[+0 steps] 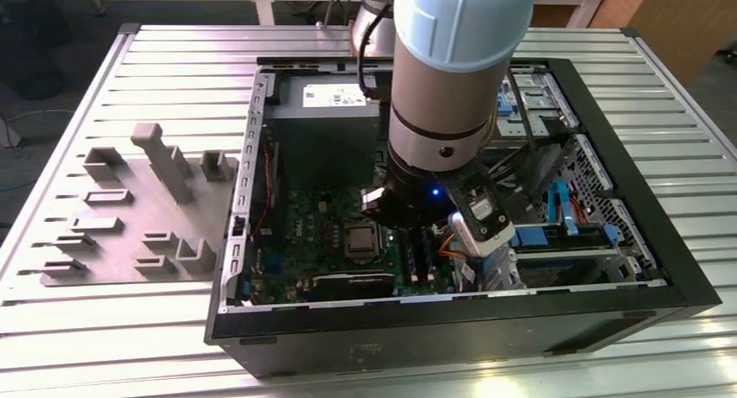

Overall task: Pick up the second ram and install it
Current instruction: 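Press down the second ram until it locks into place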

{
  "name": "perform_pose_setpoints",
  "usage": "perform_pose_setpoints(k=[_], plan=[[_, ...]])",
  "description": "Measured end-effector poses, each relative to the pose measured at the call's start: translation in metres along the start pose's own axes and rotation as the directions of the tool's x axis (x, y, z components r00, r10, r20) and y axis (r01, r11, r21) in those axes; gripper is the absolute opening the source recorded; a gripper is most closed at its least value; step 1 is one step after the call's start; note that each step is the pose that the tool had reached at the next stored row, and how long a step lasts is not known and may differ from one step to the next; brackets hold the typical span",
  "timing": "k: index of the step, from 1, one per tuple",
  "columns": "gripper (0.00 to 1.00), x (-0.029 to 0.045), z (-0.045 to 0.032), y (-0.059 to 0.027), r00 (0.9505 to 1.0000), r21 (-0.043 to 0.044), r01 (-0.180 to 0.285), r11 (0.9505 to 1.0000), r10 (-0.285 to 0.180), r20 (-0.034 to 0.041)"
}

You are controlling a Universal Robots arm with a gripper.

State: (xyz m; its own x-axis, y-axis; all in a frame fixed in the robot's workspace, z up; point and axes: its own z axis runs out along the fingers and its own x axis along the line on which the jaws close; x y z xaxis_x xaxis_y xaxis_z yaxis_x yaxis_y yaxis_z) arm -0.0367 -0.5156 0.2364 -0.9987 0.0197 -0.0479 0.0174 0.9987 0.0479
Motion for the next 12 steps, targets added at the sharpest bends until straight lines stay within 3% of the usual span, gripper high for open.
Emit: perform_pose_setpoints(k=[5, 12], plan=[[0.11, 0.0001, 0.0002, 0.0042, 1.0000, -0.0002, 0.000, 1.0000, 0.000, -0.0001], [0.11, 0.0004, 0.0013, 0.0230, 1.0000, -0.0003, 0.000, 1.0000, 0.000, 0.0000]])
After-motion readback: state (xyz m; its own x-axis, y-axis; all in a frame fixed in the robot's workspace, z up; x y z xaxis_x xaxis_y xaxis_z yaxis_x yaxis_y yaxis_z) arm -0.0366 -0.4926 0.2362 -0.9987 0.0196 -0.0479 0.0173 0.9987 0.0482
